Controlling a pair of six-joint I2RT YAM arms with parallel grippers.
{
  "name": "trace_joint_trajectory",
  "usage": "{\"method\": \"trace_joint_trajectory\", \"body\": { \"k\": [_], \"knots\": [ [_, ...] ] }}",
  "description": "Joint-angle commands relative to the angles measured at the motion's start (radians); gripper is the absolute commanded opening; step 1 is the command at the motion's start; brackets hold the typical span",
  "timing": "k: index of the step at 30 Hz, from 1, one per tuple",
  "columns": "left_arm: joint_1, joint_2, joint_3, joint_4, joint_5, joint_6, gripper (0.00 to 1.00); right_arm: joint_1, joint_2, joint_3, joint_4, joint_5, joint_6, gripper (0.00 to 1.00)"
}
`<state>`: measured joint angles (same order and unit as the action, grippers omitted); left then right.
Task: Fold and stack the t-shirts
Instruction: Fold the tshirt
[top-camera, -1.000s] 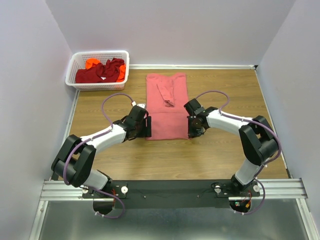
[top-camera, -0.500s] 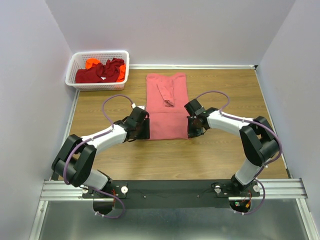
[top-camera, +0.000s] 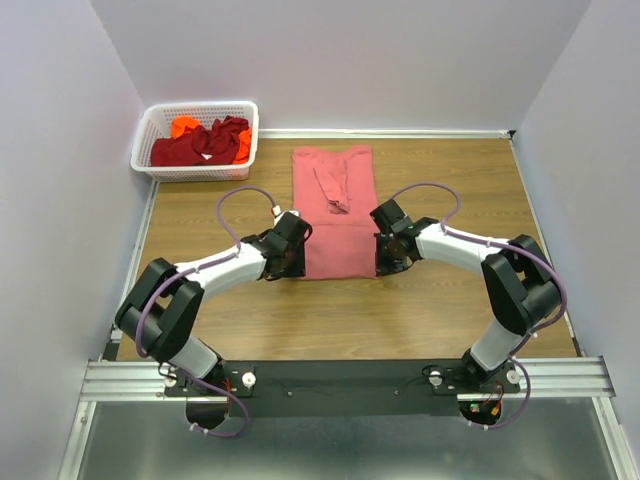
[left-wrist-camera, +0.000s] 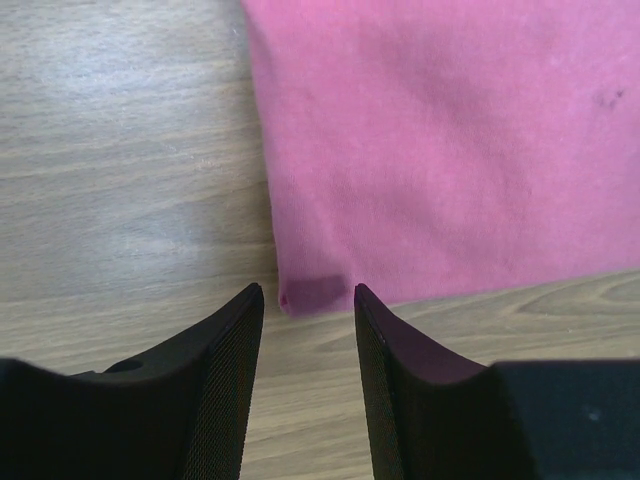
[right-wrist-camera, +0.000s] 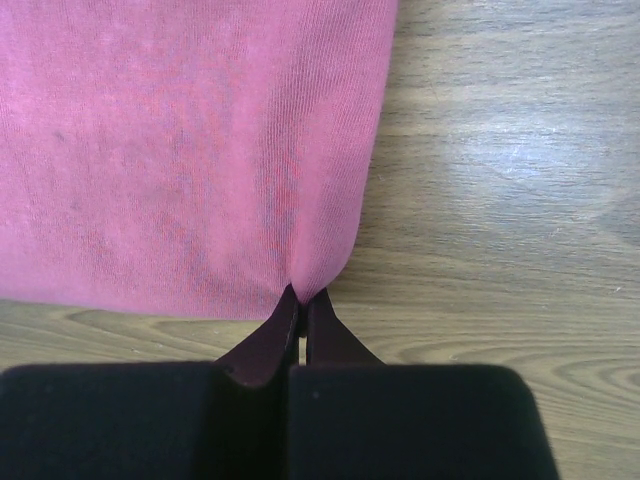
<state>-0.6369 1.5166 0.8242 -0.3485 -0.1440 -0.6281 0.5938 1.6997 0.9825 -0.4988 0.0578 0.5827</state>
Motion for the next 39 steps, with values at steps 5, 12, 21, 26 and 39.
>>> {"method": "trace_joint_trajectory", "body": {
  "k": [5, 12, 21, 26, 39],
  "knots": [
    [-0.014, 0.031, 0.020, -0.053, -0.083, -0.058, 0.50, 0.012, 0.074, -0.085, -0.060, 0.024, -0.035, 0.01],
    [-0.033, 0.080, 0.041, -0.050, -0.082, -0.065, 0.50, 0.012, 0.071, -0.096, -0.055, 0.025, -0.043, 0.01],
    [-0.052, 0.143, 0.021, -0.072, -0.085, -0.099, 0.40, 0.014, 0.038, -0.108, -0.052, 0.027, -0.050, 0.01],
    [-0.053, 0.146, 0.003, -0.061, -0.075, -0.102, 0.04, 0.014, 0.037, -0.117, -0.041, 0.020, -0.060, 0.01],
    [-0.142, -0.068, 0.015, -0.365, 0.245, 0.030, 0.00, 0.020, -0.199, -0.191, -0.347, -0.168, -0.067, 0.01]
  ]
}}
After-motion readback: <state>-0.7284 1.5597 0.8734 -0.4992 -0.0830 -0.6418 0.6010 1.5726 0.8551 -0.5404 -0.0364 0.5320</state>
